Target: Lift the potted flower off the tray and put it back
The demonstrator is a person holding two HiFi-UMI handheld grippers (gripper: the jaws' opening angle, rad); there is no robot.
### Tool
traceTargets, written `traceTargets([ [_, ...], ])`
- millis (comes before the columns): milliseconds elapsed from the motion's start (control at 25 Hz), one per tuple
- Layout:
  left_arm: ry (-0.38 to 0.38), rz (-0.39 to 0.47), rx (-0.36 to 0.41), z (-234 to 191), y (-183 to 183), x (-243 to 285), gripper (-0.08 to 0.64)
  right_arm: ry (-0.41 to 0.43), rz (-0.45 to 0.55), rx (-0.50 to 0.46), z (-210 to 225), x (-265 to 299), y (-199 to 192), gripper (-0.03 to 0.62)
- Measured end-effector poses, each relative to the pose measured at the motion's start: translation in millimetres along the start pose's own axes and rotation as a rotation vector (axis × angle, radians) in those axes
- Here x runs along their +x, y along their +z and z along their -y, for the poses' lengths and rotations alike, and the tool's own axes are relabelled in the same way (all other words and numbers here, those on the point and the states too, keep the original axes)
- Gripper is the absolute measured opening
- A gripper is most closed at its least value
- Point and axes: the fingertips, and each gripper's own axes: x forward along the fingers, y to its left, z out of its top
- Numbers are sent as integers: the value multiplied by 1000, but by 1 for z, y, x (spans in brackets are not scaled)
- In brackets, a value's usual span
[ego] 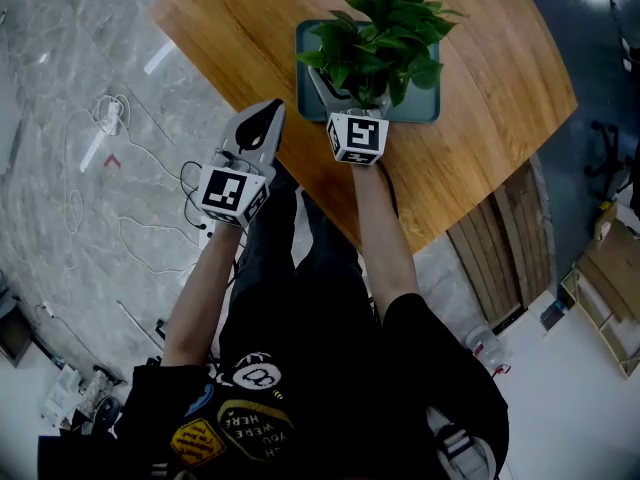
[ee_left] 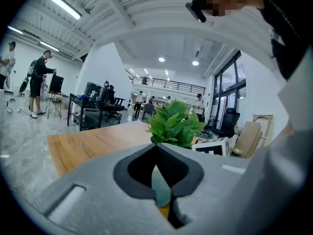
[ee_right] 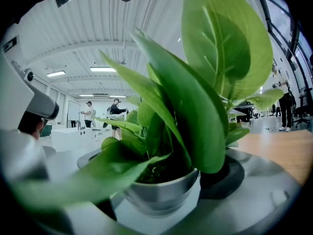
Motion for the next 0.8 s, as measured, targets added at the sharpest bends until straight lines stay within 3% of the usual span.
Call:
traceTargets([
  [440, 69, 72, 35, -45, 48, -43, 0, 24, 26, -31, -55, -35, 77, 541],
  [520, 67, 92, 46, -27, 72, -53, 0, 17, 24, -36, -51, -54, 105, 541],
  [680, 62, 118, 96, 46, 142, -39, 0, 1, 38, -24, 6, -98, 178, 541],
  [800, 49, 148, 107, 66, 170, -32, 1, -2, 49, -30, 18, -107, 204, 541],
])
